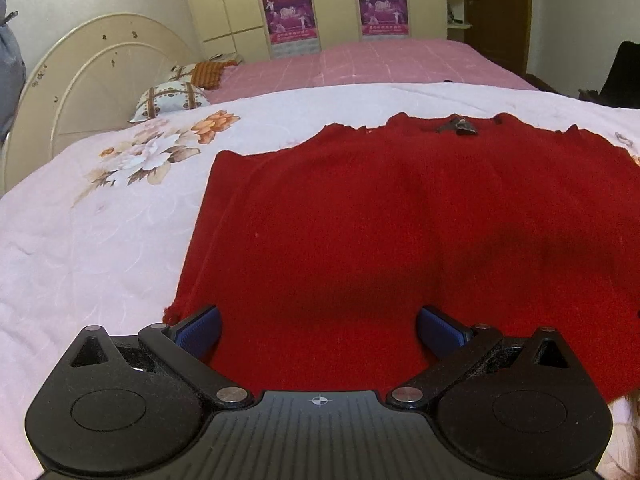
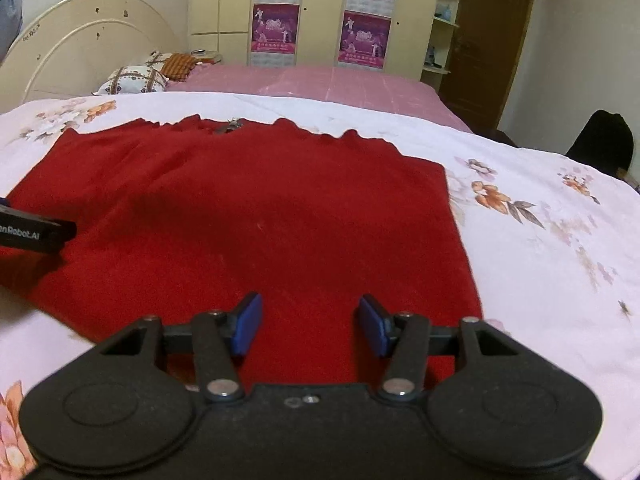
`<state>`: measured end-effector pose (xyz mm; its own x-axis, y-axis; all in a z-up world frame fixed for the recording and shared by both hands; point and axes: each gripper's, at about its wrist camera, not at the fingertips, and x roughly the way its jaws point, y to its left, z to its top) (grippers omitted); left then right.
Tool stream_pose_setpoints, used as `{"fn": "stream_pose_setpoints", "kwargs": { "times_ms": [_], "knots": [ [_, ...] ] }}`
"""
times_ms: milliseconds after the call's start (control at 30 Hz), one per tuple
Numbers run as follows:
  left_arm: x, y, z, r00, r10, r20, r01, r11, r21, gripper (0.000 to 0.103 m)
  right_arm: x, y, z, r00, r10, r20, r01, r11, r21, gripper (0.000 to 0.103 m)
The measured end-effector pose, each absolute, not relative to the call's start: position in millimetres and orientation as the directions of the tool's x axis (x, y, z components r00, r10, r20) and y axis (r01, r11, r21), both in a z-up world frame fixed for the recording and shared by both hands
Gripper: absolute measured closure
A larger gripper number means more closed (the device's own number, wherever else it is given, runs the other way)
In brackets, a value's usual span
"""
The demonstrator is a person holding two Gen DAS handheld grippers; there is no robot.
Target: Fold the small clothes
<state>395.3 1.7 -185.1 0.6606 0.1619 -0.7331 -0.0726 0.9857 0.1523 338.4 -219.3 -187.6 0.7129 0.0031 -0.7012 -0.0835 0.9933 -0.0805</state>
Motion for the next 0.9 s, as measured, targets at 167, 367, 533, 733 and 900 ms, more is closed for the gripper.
{"fn": "stream_pose_setpoints", "kwargs": {
  "times_ms": [167, 367, 533, 733, 900],
  "knots": [
    [393.0, 1.6, -182.9, 0.656, 0.165, -0.737, -0.075, 0.985, 0.154, 0.0, 331.9, -227.4, -186.0, 0.71, 0.007, -0.704, -0.065, 0.996, -0.056, 0.05],
    [396.3, -3.9, -166.5, 0.654, 0.158, -0.74, -0.058, 0.986, 0.159, 0.0, 327.0, -231.8, -171.7, 0.732, 0.029, -0.681, -0.061, 0.998, -0.024, 0.05],
    [406.0, -12.4, -147.0, 0.685, 0.132, -0.716, -0.042, 0.989, 0.143, 0.0, 334.0, -236.8, -158.6, 0.757, 0.036, -0.653, -0.053, 0.999, -0.006, 0.05],
    [432.4, -20.4, -146.2, 0.681, 0.109, -0.724, -0.022, 0.991, 0.129, 0.0, 358.0, -235.5, -155.6, 0.765, 0.042, -0.643, -0.048, 0.999, 0.009, 0.05],
    [449.5, -8.4, -166.9, 0.665, 0.133, -0.735, -0.068, 0.991, 0.119, 0.0, 382.7, -227.8, -160.9, 0.763, 0.043, -0.645, -0.054, 0.999, 0.002, 0.049]
  ]
}}
